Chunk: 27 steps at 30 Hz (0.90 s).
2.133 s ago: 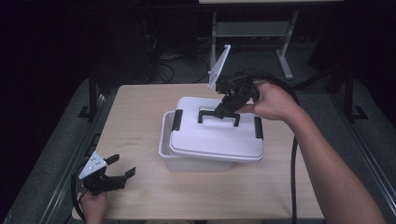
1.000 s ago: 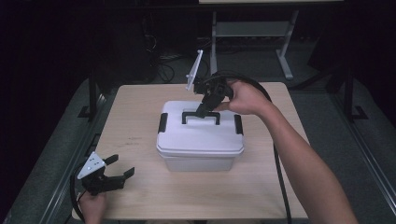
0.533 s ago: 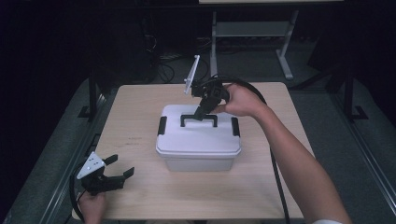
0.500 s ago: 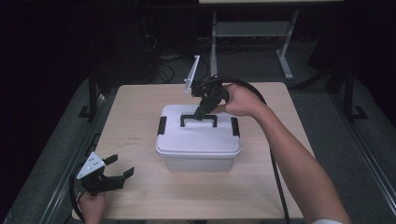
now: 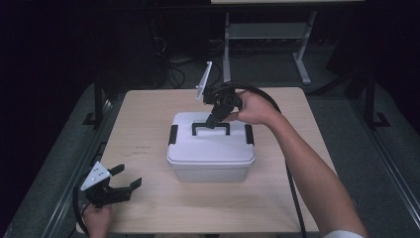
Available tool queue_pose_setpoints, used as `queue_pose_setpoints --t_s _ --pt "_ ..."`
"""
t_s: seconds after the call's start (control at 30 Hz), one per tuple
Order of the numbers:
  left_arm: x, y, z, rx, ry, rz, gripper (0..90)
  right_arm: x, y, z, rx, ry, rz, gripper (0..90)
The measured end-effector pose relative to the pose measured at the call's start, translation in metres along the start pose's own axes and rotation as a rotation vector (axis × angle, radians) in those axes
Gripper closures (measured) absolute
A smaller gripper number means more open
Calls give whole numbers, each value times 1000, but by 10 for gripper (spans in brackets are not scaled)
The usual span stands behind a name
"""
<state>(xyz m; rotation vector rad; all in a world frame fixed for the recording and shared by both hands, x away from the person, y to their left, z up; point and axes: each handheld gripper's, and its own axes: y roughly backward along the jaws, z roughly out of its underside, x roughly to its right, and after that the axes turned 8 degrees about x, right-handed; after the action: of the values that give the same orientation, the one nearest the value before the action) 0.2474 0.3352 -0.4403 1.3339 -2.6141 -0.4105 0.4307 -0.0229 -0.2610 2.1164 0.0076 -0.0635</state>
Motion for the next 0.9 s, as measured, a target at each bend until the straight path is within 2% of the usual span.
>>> queue_pose_setpoints --t_s 0.53,0.9 --pt "0 0 0 -3 -1 1 136 -1 -3 3 -1 0 -7 841" --pt "0 0 0 0 5 -1 136 4 -12 3 -1 -13 -20 837"
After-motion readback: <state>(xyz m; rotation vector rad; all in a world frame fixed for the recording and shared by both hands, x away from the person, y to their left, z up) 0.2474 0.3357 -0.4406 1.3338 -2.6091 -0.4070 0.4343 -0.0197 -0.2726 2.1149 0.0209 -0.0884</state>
